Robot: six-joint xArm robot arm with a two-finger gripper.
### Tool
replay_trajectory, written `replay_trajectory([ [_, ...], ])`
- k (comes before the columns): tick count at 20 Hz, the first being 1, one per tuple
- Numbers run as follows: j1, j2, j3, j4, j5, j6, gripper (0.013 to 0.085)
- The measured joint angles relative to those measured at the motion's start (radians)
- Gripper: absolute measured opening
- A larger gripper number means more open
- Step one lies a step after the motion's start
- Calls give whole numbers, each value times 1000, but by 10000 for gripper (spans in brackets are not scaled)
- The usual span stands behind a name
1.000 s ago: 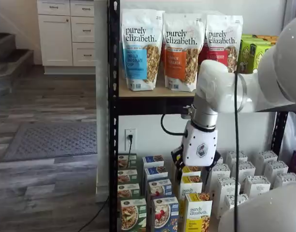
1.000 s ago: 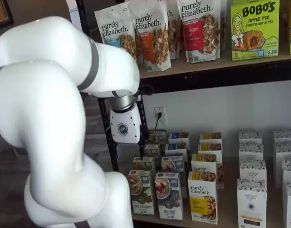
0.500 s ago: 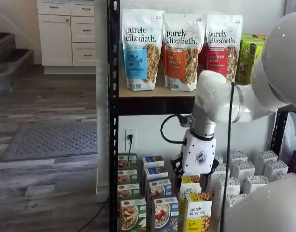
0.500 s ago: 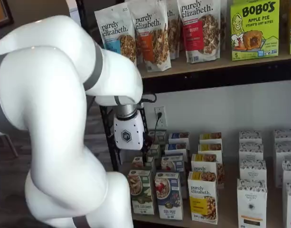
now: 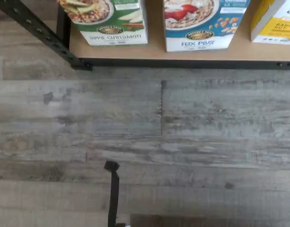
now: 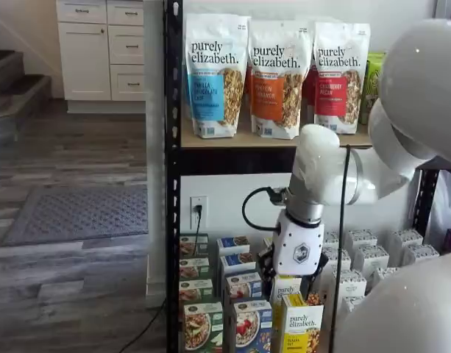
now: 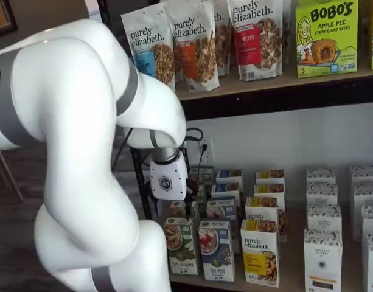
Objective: Pick up the blue and white box that is on the bottom shelf, the second box from the left
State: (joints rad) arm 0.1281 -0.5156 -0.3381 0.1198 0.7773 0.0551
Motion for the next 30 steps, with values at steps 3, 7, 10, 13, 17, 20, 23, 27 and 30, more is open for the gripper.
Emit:
replay_trajectory([
  [3,3,33,-4,2,-20,-1,850],
  [7,9,93,-9,0,-72,2,850],
  [10,7,137,-14,17,-110,-16,850],
  [13,1,174,-18,34,-144,-39,850],
  [17,-9,216,-24,55,-179,-70,850],
  [20,-14,241,-27,55,-207,-79,850],
  [23,-19,268,-33,59,-229,-90,850],
  [27,-24,308,-48,59,-248,-96,850],
  [30,-25,350,-63,59,-269,-100,850],
])
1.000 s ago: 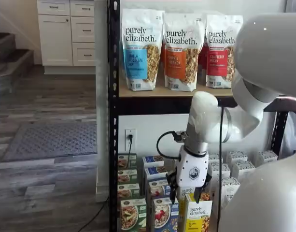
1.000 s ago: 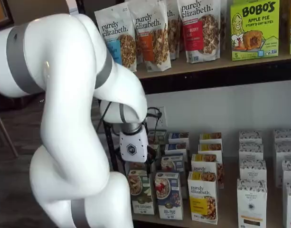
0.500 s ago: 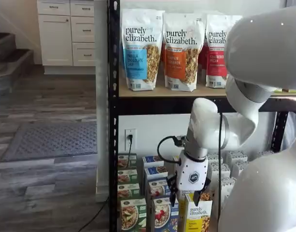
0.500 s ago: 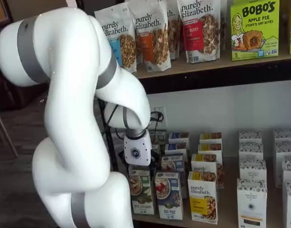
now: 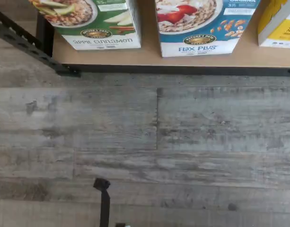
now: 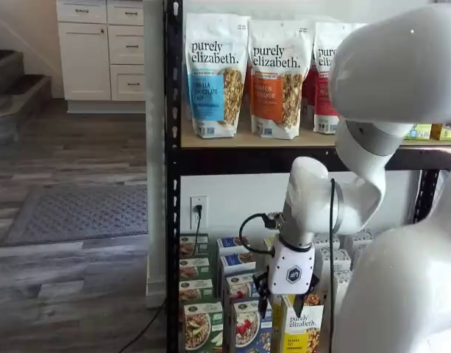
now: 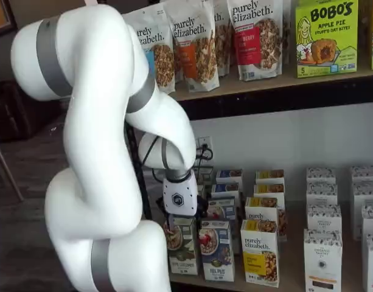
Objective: Pick up the blue and white box that is on the bottom shelf, the second box from the left
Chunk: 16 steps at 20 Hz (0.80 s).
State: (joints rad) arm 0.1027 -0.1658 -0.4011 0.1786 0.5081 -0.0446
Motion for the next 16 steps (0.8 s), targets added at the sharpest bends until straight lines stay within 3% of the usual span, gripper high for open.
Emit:
replay_trajectory([
  [8,-1,118,-45,-41,-87,29,850],
  [16,-13,227,-89,-34,-156,5,850],
])
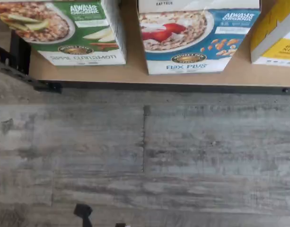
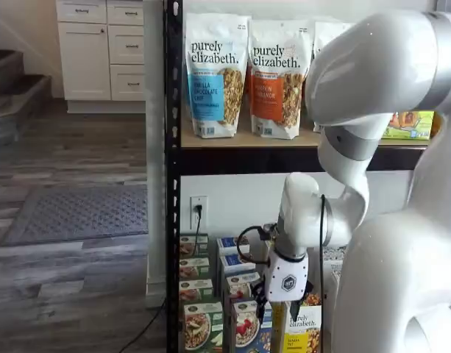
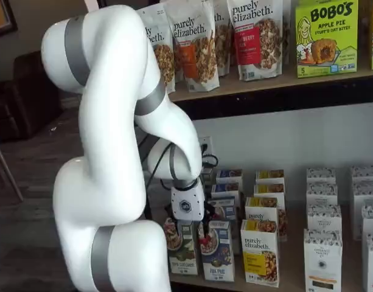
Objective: Pick up the blue and white box that is on the bottom shelf, the second box from the left
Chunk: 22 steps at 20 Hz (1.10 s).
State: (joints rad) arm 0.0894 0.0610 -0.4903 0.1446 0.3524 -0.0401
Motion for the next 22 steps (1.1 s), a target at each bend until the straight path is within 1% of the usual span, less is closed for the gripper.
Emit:
replay_trajectory([
  [6,-7,76,-38,7,-40,-17,850],
  [12,-4,155,-89,16,-67,-24,850],
  [22,1,255,-161,-3,-96,-2,850],
])
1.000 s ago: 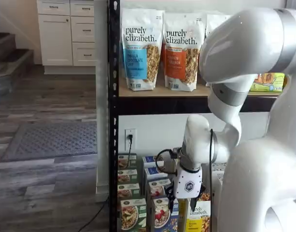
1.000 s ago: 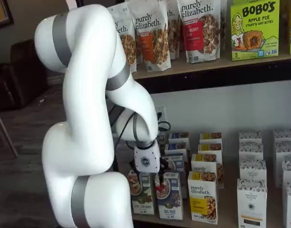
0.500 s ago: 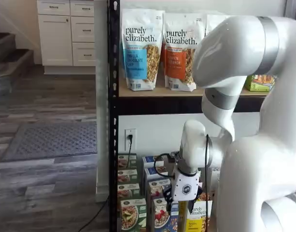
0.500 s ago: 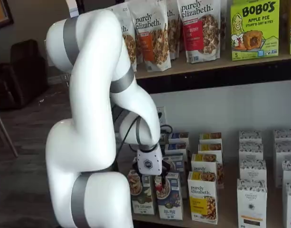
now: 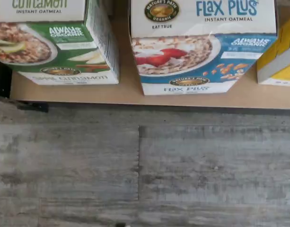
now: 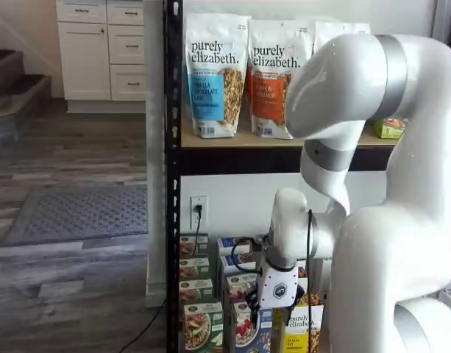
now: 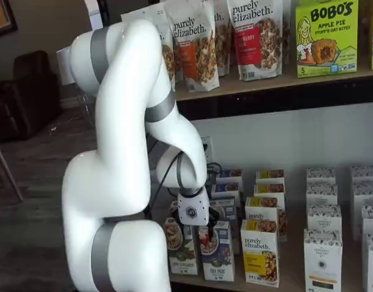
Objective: Pick up the blue and white box that is on the bottom shelf, the second box from the left
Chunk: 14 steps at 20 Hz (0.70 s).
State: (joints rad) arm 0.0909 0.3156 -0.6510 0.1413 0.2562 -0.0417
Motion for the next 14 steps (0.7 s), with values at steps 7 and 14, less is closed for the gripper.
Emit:
replay_trajectory([
  [7,-3,73,-64,30,0,-32,850],
  [14,-11,129,-117,45,-9,-55,850],
])
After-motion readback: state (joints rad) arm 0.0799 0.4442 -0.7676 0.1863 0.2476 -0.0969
